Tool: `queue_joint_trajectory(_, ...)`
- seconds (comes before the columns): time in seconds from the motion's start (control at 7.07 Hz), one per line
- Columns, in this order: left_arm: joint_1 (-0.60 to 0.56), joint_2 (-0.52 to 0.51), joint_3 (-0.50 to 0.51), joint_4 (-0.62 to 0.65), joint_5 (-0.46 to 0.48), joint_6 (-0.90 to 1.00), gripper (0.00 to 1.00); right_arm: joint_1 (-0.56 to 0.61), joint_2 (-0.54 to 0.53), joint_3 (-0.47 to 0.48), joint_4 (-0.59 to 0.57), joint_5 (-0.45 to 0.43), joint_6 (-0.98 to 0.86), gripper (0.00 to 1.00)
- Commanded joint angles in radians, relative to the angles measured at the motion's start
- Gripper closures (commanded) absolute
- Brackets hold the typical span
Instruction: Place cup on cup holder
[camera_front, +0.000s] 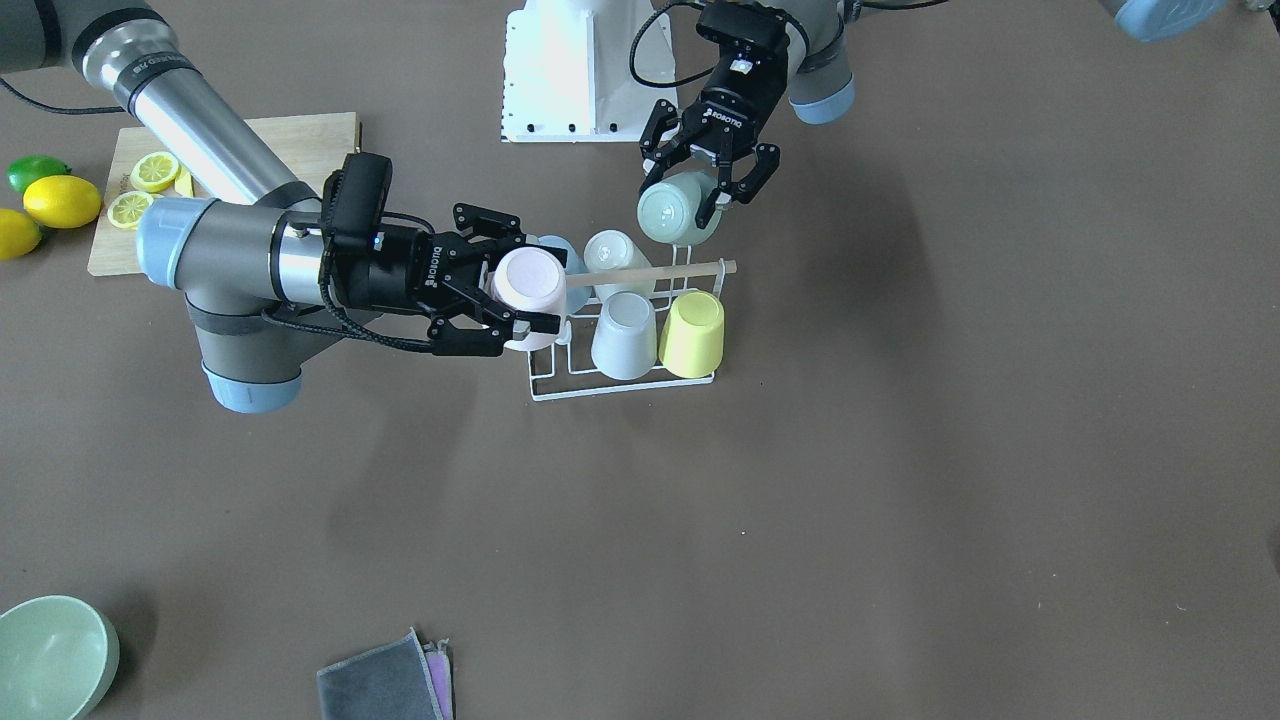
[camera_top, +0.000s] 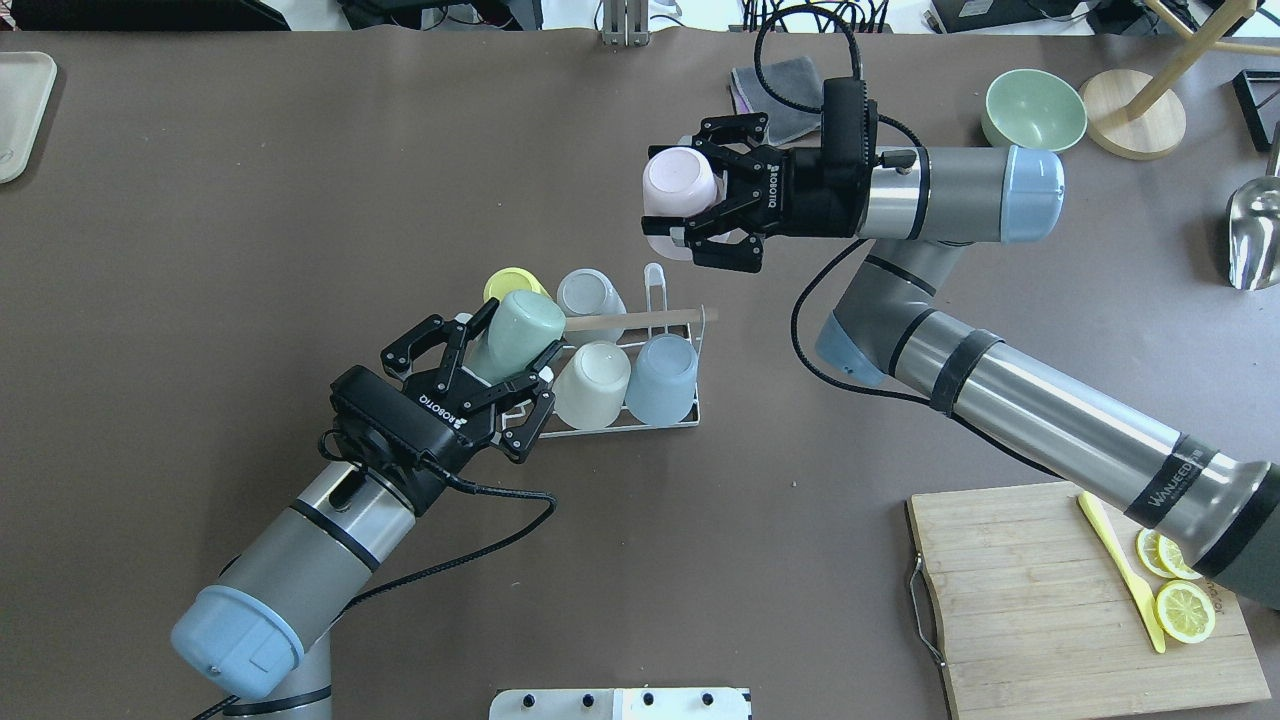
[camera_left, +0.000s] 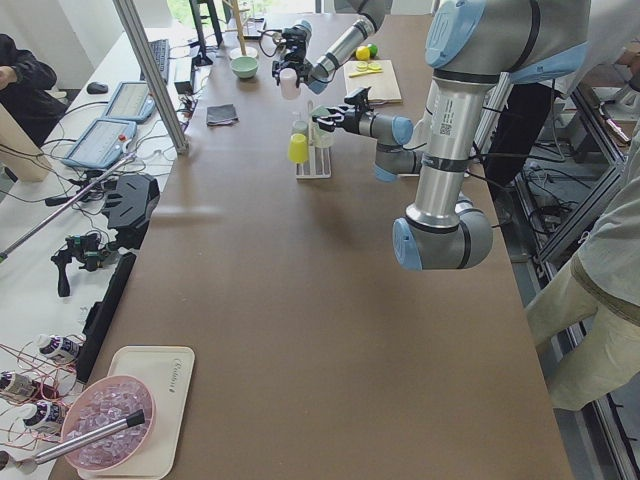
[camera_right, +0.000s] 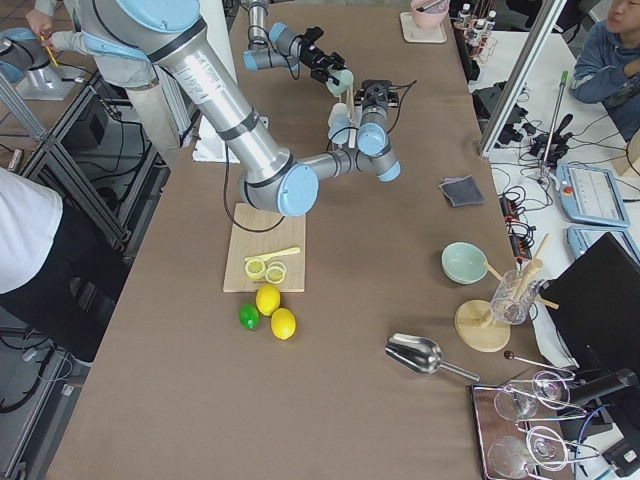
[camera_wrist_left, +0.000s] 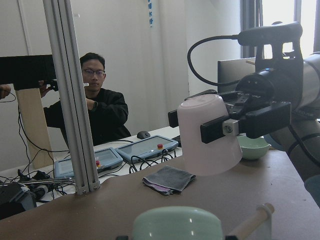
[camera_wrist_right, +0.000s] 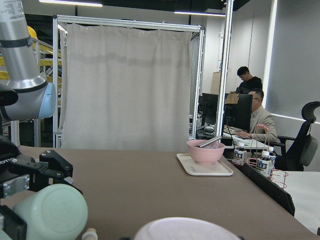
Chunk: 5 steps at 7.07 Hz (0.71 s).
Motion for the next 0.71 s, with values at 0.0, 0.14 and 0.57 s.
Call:
queue_joint_trajectory(0.0, 0.001, -0.005, 0.013, -0.003, 0.001, 0.000, 1.00, -0.019, 0.023, -0.020, -0.052, -0.018, -0.057, 1.00)
queue_joint_trajectory(0.14, -0.001, -0.007, 0.020, -0.003, 0.001, 0.000, 1.00, -0.036, 0.027, -0.037, -0.051, -0.029, -0.082, 1.00)
queue_joint_trajectory(0.57, 0.002, -0.027, 0.056, -0.004, 0.001, -0.002, 1.00, -0.050, 0.027, -0.063, -0.046, -0.041, -0.114, 1.00)
